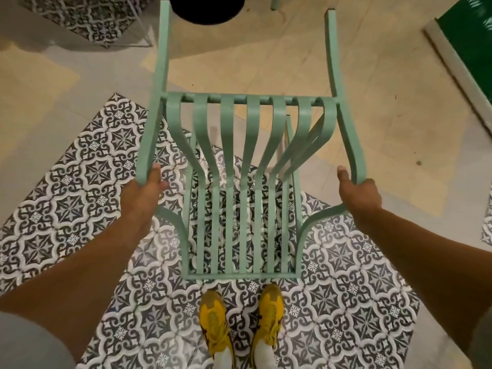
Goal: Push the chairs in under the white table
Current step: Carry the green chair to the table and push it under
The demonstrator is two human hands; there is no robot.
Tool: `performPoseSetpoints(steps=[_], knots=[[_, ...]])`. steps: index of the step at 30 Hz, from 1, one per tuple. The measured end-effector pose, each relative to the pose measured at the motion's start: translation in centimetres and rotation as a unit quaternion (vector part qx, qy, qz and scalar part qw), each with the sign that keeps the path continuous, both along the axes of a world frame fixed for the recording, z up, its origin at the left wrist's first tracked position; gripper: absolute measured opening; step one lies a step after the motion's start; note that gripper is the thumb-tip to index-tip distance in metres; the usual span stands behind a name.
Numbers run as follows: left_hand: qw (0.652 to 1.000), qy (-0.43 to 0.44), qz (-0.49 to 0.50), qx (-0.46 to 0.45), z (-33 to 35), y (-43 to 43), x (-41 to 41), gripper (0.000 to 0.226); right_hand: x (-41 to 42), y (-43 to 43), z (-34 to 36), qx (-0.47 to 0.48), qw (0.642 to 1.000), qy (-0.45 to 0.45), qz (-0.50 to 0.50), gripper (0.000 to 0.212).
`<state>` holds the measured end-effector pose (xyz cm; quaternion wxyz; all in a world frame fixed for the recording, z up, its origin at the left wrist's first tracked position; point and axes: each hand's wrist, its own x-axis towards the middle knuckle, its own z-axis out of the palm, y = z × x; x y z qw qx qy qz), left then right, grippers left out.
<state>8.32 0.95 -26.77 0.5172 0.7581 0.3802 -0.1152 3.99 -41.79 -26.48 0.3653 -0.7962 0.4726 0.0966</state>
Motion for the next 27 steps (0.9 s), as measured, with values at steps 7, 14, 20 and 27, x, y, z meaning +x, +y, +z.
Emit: performPoseSetpoints(steps=[7, 14, 20, 27], knots=[[0.999, -0.003, 0.032, 0.022, -1.5, 0.8, 1.0, 0.079, 0.7, -0.5, -2.1, -0.033, 0.997, -0.044, -0.051, 0.086], [0.999, -0.018, 0.021, 0.033, -1.2, 0.3, 1.2, 0.068, 1.8, -1.1, -2.1, -0.074, 0.996, 0.000, -0.046, 0.085], [0.998, -0.010, 0.042, 0.055, 0.0, 0.1, 2.2, 0.070, 3.2, -1.5, 0.0, -0.092, 0.995, 0.005, -0.037, 0.087], [0.996, 0.002, 0.051, 0.069, 4.3, 0.1, 3.0, 0.073, 5.0, -1.7, 4.7, -0.098, 0.995, 0.030, -0.008, 0.084]])
